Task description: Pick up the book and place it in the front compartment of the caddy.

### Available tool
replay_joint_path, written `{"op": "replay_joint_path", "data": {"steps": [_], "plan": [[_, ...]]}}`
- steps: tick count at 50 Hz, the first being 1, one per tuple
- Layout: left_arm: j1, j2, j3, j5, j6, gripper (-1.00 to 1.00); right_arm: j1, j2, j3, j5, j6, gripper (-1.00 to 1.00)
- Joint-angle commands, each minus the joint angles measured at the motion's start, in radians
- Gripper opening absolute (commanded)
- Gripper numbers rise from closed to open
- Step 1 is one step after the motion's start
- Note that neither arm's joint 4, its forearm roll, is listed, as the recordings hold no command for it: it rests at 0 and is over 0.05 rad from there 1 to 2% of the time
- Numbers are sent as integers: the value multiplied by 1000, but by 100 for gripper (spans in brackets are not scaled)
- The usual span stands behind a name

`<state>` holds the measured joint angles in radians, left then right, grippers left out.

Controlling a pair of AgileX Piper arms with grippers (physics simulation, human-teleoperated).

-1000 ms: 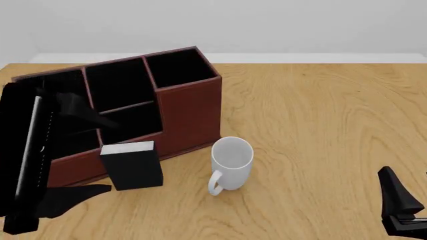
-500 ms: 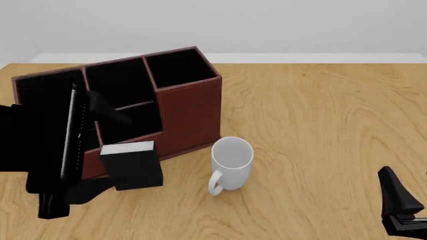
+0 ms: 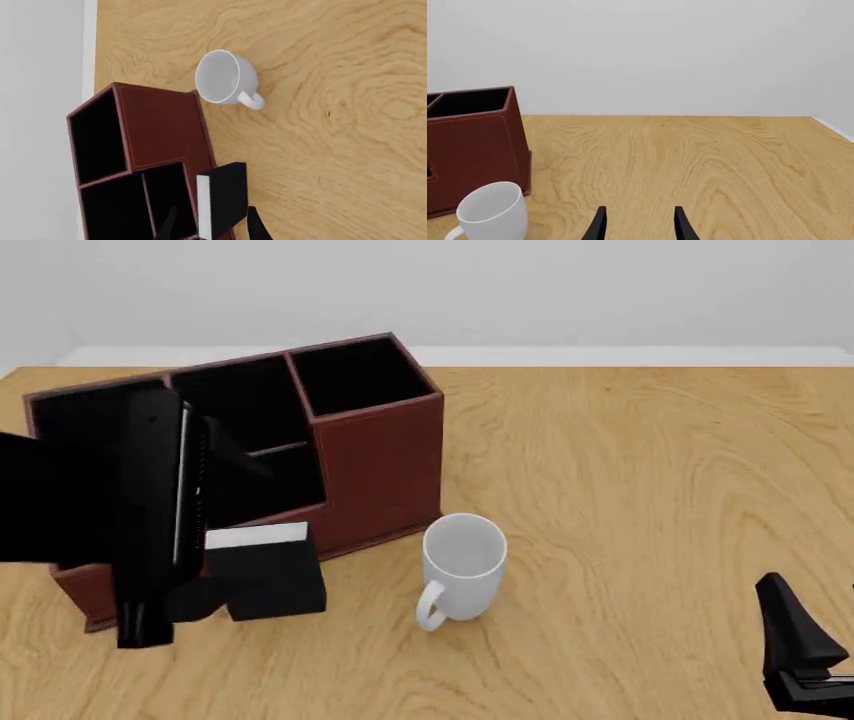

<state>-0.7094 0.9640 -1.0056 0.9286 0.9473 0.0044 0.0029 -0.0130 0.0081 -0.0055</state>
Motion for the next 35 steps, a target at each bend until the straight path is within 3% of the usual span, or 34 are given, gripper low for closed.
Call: {"op": "replay_joint_path", "data": {"steps": [1, 21, 25, 35], "plan": [[36, 28, 7, -31, 20, 100, 0, 0, 0, 0, 0, 100], [81, 79, 28, -93, 37, 100, 0, 0, 0, 0, 0, 100], [115, 94, 70, -132, 87, 100, 0, 0, 0, 0, 0, 100], [121, 118, 59, -161, 71, 100, 0, 0, 0, 0, 0, 100]]}}
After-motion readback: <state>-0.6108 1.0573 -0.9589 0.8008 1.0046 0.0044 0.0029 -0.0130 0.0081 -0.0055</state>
